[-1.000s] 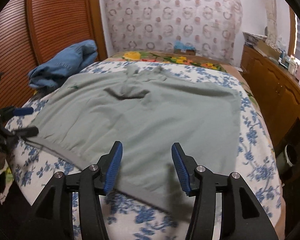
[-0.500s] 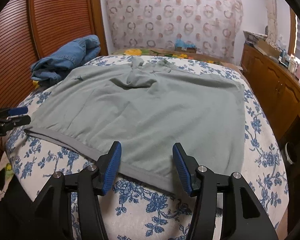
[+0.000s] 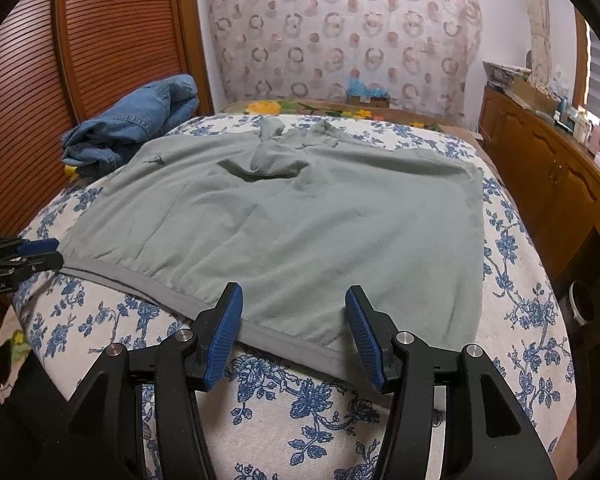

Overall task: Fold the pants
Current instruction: 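Close the left tool on the sweatshirt hem corner, then lift the held side with the left tool, fold it inward, release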

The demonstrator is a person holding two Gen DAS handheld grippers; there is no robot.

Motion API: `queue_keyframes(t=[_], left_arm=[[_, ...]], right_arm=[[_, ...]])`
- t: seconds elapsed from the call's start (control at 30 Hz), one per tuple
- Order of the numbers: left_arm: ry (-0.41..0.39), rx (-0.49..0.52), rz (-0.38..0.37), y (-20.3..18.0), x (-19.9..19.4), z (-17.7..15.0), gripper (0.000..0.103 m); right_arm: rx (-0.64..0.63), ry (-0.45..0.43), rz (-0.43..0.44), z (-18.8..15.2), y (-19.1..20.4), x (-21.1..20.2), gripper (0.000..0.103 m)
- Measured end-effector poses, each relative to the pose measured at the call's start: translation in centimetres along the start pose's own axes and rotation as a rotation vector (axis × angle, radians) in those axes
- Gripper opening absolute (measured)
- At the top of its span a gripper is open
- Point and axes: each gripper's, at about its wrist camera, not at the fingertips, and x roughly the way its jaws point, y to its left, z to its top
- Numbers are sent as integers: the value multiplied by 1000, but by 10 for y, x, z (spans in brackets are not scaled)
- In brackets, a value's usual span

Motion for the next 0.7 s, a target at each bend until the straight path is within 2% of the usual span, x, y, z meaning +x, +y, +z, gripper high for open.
queue_keyframes(t=[0.1,0.23,0.43,0.7], left_arm=[[3,2,-20,-4,1,1,13],[-2,7,-17,-8,1,4,4],[-46,14,-44,-15,-6,19,3],[-81,82,-71,-42,-11,46,2]], right_arm=[[1,1,0,0,0,0,55],[10,3,0,-1,-1,0,55],[22,8,-2,-6,-6,-2,55],[54,1,-9,-12,-18,-4,55]])
